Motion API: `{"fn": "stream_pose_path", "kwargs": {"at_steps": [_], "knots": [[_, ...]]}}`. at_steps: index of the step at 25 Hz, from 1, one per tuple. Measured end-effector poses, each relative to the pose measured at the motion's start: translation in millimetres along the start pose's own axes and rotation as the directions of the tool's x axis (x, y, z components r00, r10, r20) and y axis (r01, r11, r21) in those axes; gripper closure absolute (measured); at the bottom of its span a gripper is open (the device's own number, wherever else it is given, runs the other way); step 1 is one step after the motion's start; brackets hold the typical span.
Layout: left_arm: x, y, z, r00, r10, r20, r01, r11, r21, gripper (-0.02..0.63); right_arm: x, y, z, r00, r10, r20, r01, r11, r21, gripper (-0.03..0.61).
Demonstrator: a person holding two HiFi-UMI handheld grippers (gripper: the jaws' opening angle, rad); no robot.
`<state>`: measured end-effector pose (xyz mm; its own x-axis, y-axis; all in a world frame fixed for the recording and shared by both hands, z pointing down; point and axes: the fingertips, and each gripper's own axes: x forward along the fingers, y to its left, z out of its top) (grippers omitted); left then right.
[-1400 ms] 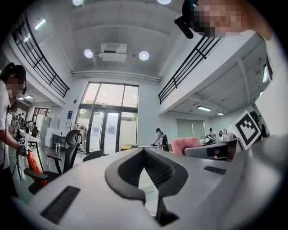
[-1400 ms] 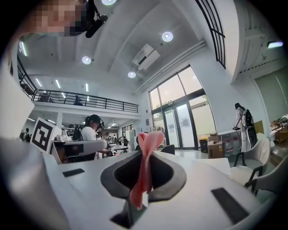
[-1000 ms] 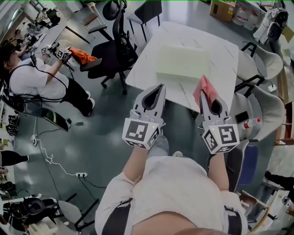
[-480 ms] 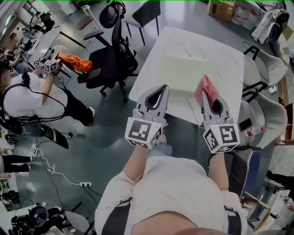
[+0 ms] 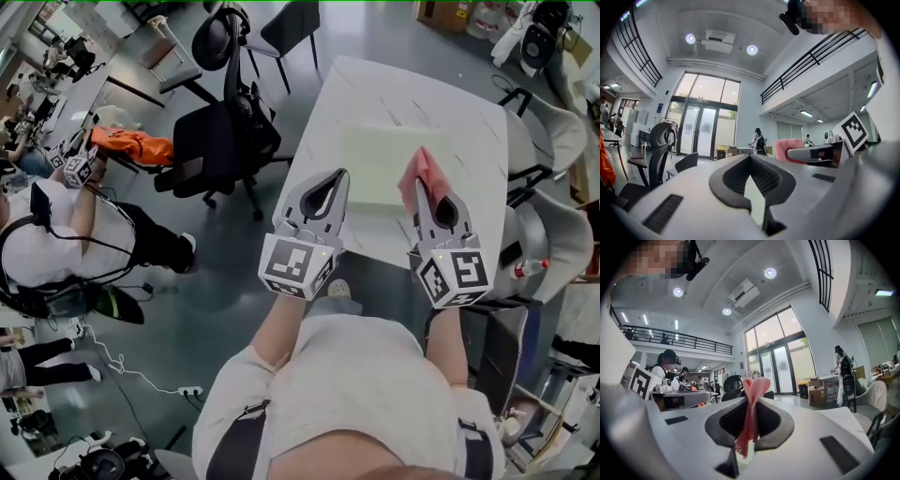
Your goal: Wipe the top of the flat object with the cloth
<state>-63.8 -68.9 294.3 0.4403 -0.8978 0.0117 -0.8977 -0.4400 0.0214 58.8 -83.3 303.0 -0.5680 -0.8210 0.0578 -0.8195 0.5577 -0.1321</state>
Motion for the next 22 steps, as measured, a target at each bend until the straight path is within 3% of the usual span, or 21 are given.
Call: {"fn": "stream_pose_path", "kwargs": {"at_steps": [9, 16, 22], "knots": [[26.7, 38.8, -30.7, 0.998, -0.032, -0.061, 0.030, 0.999, -0.035, 0.601, 38.7, -2.9, -11.2, 0.997, -0.065, -0.030, 0.065, 0.998, 0.003, 0.548], [45.0, 57.7, -81.0, 0.987, -0.008, -0.160, -0.005, 0.997, -0.081, 0.601, 62.5, -11.8, -23.7, 0.994, -0.079, -0.075, 0.079, 0.997, 0.006, 0.548], [60.7, 60.3, -133.9, 0.964, 0.005, -0.266, -0.035, 0.994, -0.107, 0.600, 86.4, -29.8, -31.1, 0.991, -0.070, -0.114, 0.073, 0.997, 0.019, 0.548]]}}
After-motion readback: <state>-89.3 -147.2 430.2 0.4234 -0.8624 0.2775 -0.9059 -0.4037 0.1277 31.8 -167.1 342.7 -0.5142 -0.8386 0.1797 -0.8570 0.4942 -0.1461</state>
